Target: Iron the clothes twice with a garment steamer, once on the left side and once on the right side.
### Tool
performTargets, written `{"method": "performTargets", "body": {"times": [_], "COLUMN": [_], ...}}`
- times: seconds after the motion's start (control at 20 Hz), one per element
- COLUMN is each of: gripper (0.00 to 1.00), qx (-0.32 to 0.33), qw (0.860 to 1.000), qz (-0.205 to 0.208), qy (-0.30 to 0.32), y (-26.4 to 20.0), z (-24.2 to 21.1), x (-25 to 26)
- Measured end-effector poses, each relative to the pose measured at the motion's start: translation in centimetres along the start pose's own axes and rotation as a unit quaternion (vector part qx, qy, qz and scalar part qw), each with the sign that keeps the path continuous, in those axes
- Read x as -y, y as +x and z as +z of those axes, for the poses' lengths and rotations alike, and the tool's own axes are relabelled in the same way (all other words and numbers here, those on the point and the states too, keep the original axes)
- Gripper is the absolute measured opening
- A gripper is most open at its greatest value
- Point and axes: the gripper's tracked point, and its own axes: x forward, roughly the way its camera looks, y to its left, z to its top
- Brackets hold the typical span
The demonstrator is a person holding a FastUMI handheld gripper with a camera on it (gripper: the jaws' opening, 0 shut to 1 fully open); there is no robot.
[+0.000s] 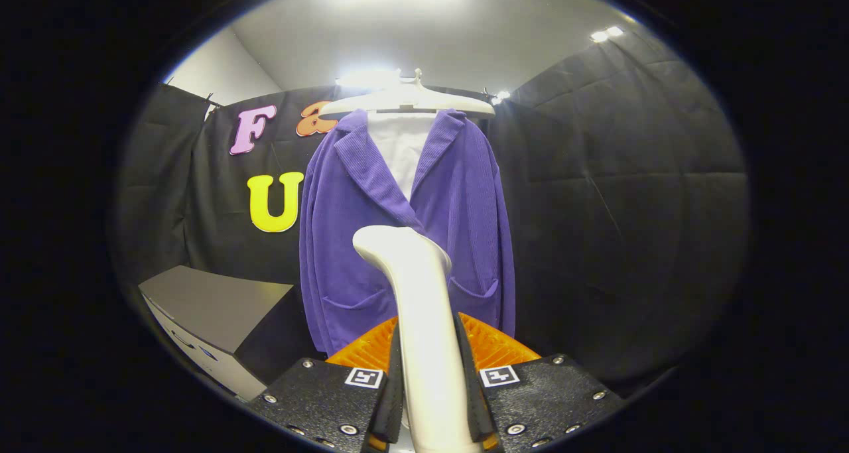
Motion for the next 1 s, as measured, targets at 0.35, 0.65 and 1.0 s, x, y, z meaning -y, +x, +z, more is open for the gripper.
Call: {"method": "performTargets", "body": {"times": [0.35,0.65,1.0], "gripper": [0.39,0.38,0.38], "qx": [0.038,0.089,0.115], "qw": [0.999,0.996,0.992], "qz": [0.007,-0.019,-0.048], "qy": [0.006,0.02,0.013], "y": [2.2,4.6,8.4], "z": [4.8,9.4,12.2], "x": [0.4,2.2,3.8]}}
